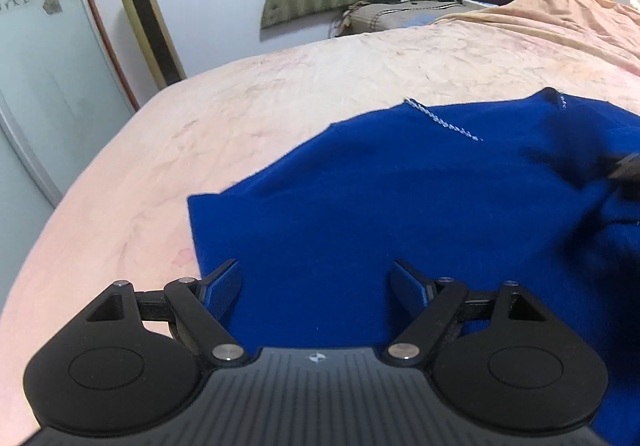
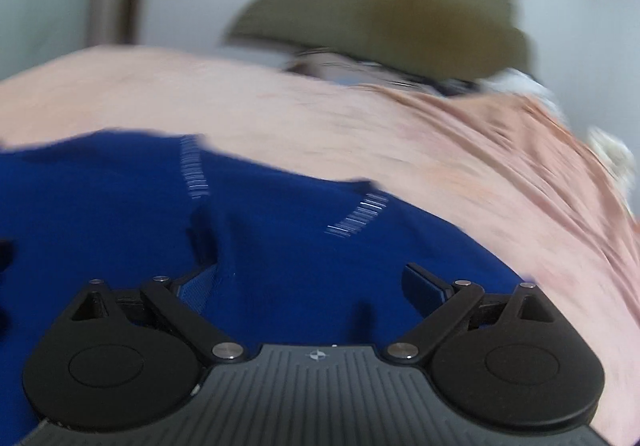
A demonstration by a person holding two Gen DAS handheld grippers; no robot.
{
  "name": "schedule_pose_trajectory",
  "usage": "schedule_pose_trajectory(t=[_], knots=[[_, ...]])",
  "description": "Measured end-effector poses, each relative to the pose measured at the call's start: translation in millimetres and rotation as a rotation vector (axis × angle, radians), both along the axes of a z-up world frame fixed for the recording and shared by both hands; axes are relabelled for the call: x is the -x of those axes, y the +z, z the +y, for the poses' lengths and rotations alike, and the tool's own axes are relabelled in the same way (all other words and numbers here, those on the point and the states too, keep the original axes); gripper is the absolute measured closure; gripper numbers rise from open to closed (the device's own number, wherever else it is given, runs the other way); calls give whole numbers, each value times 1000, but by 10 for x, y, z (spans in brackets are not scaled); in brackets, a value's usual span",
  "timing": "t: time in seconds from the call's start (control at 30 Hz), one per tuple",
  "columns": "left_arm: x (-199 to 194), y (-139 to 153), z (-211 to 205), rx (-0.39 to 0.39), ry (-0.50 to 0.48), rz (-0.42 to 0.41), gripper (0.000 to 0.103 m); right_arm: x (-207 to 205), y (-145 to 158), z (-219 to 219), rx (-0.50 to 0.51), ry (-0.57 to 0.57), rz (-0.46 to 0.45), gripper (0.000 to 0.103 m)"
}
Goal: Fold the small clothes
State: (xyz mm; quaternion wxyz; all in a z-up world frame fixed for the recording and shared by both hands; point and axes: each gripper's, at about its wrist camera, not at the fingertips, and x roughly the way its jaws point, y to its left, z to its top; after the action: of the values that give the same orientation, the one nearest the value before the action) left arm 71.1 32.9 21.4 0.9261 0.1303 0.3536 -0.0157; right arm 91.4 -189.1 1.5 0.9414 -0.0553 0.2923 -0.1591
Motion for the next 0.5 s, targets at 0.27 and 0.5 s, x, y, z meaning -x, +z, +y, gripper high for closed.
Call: schedule_pose_trajectory(t=[0.27, 0.5], knots=[[57, -70, -52, 17, -13, -2, 21, 780, 229, -907, -304, -202, -225, 5], [125, 2, 56, 8, 6, -21, 21, 379, 35, -1177, -624, 24, -104, 32]])
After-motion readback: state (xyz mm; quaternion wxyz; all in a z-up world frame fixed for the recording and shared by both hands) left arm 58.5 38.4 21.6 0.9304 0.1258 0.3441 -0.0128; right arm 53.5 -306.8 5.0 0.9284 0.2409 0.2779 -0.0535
